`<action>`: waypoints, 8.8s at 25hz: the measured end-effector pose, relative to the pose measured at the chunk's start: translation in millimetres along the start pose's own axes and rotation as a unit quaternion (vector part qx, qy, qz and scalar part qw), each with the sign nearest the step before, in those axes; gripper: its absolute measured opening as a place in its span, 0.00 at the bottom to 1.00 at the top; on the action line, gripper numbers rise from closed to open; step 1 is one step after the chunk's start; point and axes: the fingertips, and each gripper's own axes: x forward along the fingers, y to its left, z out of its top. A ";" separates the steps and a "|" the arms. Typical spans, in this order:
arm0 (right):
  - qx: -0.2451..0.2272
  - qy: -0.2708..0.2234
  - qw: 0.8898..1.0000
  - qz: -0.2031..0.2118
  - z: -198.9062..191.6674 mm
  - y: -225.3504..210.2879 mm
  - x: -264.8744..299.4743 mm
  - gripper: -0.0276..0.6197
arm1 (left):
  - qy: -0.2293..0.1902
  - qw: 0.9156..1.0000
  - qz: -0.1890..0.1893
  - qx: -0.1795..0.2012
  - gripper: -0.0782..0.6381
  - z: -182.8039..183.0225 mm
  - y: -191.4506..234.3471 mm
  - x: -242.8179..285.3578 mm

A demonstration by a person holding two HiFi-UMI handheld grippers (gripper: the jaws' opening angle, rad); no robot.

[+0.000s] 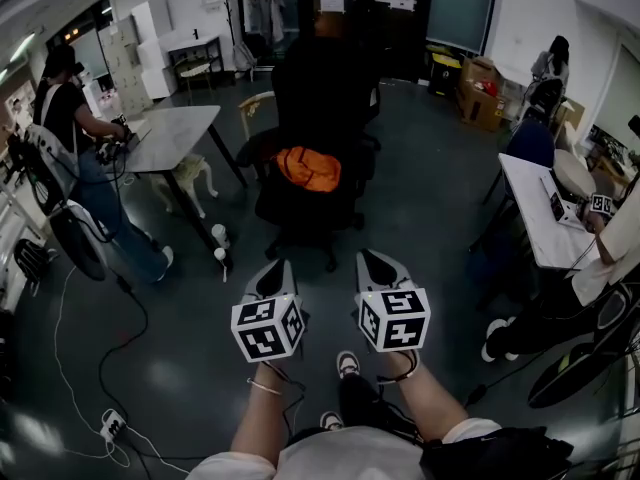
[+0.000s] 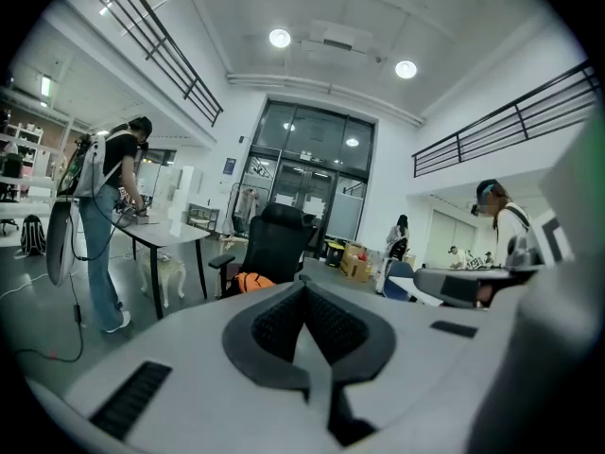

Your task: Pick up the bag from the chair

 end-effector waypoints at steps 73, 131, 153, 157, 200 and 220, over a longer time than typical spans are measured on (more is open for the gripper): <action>0.001 0.002 0.998 0.058 77.5 -178.3 318.7 0.09 | 0.028 0.998 0.063 0.010 0.13 79.4 30.7 349.2; -0.043 0.005 0.999 0.004 180.0 -208.6 664.1 0.09 | 0.029 0.999 0.026 -0.010 0.13 195.3 206.2 659.6; 0.001 0.045 0.999 0.023 143.3 -237.6 720.2 0.09 | 0.078 0.995 0.066 -0.004 0.13 172.7 226.7 707.4; -0.002 0.048 0.998 0.041 150.0 -248.5 721.1 0.09 | 0.076 0.994 0.081 -0.006 0.13 176.9 213.2 709.2; 0.060 0.214 0.972 0.079 -77.4 -270.5 813.7 0.09 | 0.188 0.961 0.176 -0.100 0.13 -38.0 286.1 757.7; 0.074 0.269 0.959 0.051 -190.5 -283.7 825.6 0.09 | 0.242 0.949 0.162 -0.123 0.13 -146.1 301.7 776.3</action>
